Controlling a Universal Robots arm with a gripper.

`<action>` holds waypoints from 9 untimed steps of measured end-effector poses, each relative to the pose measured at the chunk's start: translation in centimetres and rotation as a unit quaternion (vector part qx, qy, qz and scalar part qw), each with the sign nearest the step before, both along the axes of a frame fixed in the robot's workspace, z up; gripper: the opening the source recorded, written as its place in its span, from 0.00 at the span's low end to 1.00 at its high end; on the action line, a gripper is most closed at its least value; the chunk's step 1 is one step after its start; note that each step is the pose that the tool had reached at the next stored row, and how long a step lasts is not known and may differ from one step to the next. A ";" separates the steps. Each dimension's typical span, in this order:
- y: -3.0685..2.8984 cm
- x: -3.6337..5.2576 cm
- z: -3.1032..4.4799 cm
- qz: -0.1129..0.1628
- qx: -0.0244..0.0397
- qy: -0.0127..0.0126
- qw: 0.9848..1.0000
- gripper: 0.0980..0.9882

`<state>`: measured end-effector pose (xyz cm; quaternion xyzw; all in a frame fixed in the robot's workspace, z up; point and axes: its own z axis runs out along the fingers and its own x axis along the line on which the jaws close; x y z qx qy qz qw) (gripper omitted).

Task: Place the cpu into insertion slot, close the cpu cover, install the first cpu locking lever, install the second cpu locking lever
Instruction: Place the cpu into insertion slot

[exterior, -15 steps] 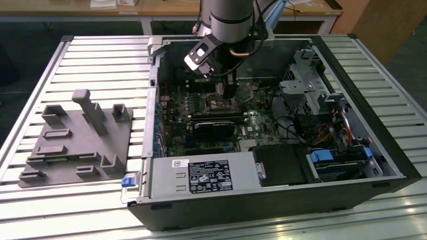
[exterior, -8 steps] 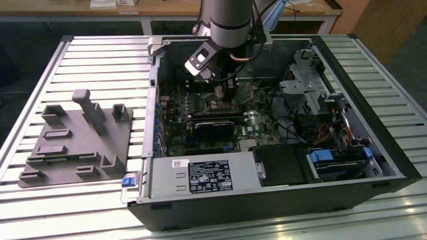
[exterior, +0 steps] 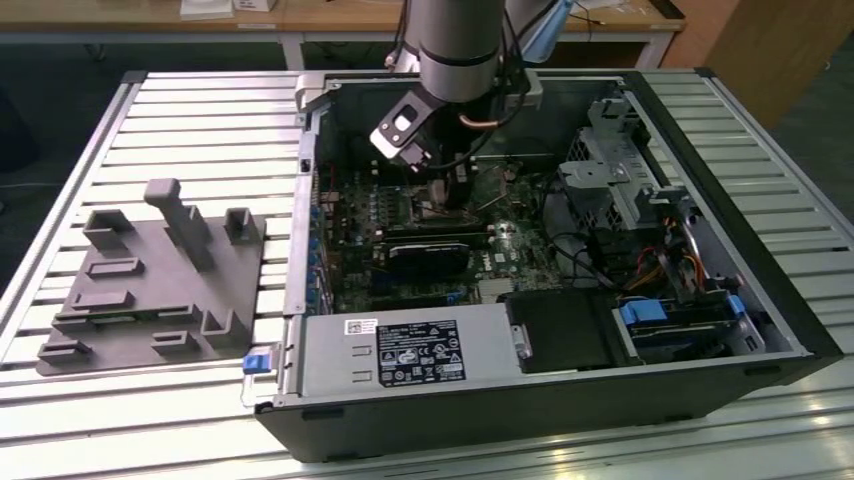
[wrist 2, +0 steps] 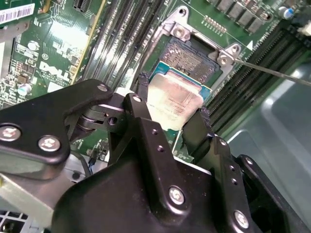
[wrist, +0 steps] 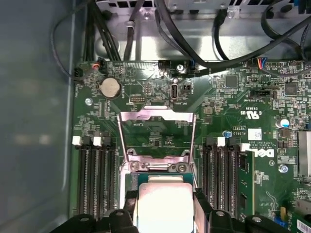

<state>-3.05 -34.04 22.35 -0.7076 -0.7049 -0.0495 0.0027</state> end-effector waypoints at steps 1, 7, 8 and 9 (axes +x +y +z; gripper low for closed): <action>0.00 -0.01 -0.11 0.000 -0.002 0.000 1.000 0.49; 0.08 -0.24 -0.81 0.000 -0.011 0.000 1.000 0.49; 0.15 -0.32 -0.92 0.000 -0.011 0.000 1.000 0.49; 0.26 -0.41 -1.01 0.000 -0.011 0.000 1.000 0.49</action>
